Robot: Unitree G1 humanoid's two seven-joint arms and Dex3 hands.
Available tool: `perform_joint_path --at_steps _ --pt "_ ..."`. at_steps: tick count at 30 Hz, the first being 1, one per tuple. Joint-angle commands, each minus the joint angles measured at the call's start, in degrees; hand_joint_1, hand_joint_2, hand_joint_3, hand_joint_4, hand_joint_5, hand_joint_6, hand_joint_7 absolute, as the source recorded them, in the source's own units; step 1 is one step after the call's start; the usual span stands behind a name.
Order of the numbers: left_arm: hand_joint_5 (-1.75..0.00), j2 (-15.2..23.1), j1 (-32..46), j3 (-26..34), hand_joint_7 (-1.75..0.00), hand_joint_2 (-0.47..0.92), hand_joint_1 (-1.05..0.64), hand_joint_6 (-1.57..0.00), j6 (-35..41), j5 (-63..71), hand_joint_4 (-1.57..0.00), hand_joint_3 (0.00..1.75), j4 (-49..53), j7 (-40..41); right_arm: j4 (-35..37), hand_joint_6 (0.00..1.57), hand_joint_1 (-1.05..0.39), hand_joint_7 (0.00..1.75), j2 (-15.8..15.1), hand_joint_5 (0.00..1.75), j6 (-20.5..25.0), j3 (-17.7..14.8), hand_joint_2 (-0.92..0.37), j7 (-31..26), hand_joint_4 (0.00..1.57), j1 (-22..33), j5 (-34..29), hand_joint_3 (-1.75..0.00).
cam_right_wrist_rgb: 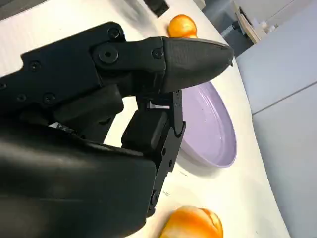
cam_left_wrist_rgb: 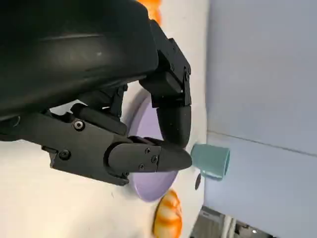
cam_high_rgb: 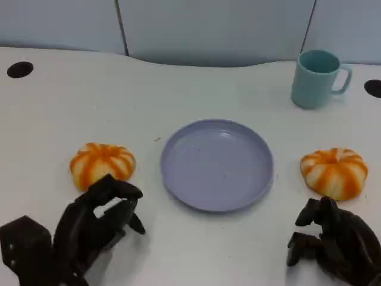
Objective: Grasp the bread from the table and place it into the plate.
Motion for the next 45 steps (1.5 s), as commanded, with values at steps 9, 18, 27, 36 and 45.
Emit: perform_joint_path --at_steps 9,18,27,36,45 --pt "-0.92 15.2 -6.5 -3.7 -0.17 0.92 -0.52 -0.44 -33.4 34.8 -0.22 0.13 6.8 20.4 2.0 1.17 -0.47 1.03 0.4 1.12 0.0 0.5 -0.92 -0.6 1.29 -0.4 -0.9 -0.43" --pt "-0.29 24.9 -5.3 -9.7 0.00 0.91 -0.61 -0.30 -19.7 63.1 -0.07 0.01 -10.7 37.6 2.2 1.18 -0.48 1.03 0.8 1.12 0.5 0.4 -0.92 -0.9 1.29 -0.7 -0.4 -0.43" --pt "-0.19 29.6 -8.7 -18.4 0.00 0.88 -0.66 -0.19 -2.6 74.8 0.00 0.00 -16.4 38.8 2.3 1.18 -0.47 1.02 0.9 1.11 0.0 0.2 -0.92 -0.6 1.30 -0.3 -0.4 -0.43" --pt "-0.01 30.7 -17.0 -26.3 0.00 0.82 -0.61 -0.11 3.9 73.1 0.00 0.00 -7.8 32.4 2.3 1.20 -0.47 0.96 0.9 1.08 -0.4 0.4 -0.92 0.0 1.29 0.1 -0.6 -0.43" --pt "0.00 27.5 -29.3 -34.8 -0.01 0.82 -0.59 -0.08 7.2 72.7 0.00 0.00 12.3 30.9 1.2 1.19 -0.48 0.98 0.9 1.10 -0.3 0.7 -0.92 0.0 1.29 0.9 -0.7 -0.43"
